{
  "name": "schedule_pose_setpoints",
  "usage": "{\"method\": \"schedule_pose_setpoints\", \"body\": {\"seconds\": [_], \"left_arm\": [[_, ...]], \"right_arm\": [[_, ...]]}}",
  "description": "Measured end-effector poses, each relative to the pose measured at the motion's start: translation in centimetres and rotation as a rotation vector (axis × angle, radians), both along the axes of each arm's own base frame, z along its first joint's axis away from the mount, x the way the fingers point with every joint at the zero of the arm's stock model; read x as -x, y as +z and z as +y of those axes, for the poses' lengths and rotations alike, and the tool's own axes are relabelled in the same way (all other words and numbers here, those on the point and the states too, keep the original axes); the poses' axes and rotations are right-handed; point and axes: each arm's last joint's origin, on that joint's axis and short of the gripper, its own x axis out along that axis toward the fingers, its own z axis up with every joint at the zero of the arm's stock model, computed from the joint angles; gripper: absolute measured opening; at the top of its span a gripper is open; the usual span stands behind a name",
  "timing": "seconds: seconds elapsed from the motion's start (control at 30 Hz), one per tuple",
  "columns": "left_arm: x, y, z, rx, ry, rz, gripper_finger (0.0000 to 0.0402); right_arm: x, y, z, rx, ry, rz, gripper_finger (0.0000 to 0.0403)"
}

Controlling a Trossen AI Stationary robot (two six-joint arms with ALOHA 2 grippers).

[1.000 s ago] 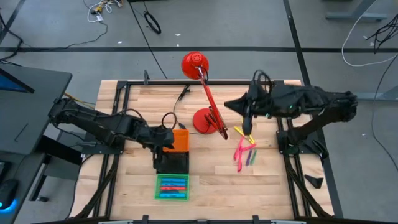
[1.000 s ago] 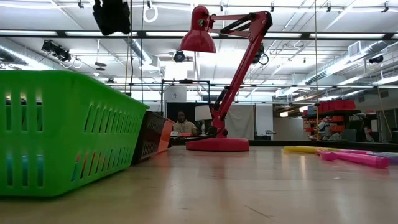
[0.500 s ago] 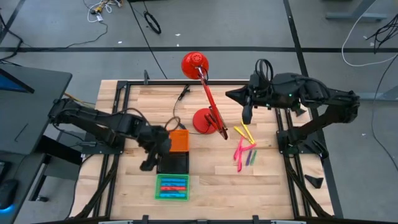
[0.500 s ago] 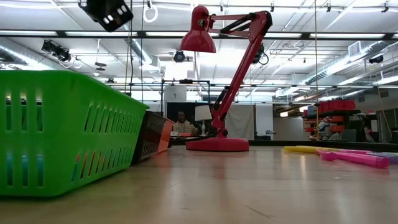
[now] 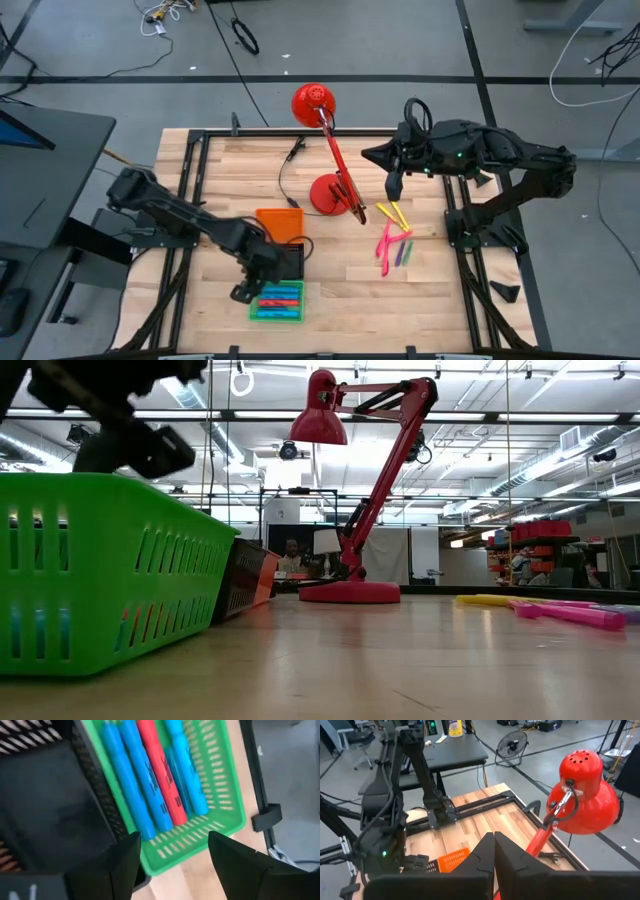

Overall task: Pick & Place Markers
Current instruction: Put the blue pen into the black bin

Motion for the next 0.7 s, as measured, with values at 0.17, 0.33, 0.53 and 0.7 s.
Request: {"method": "schedule_pose_setpoints", "body": {"seconds": [0.17,0.33,0.53,0.7], "left_arm": [[-0.1,-1.2,-1.2,0.001,-0.016,0.034,0.0238],[-0.4,-1.0,-1.7,0.007,-0.063,-0.039,0.0238],[-0.3,-0.8,-2.6,-0.007,-0.211,-0.147,0.0238],[-0.6,0.0,-3.6,-0.029,-0.34,-0.266,0.0238]], "right_arm": [[0.2,-0.4,0.0,0.0,-0.002,0.045,0.0008],[0.4,-0.8,0.0,0.006,-0.001,0.097,0.0008],[0.4,-0.9,0.0,0.014,0.002,0.109,0.0008],[0.4,-0.9,0.0,0.017,0.002,0.11,0.0008]]}}
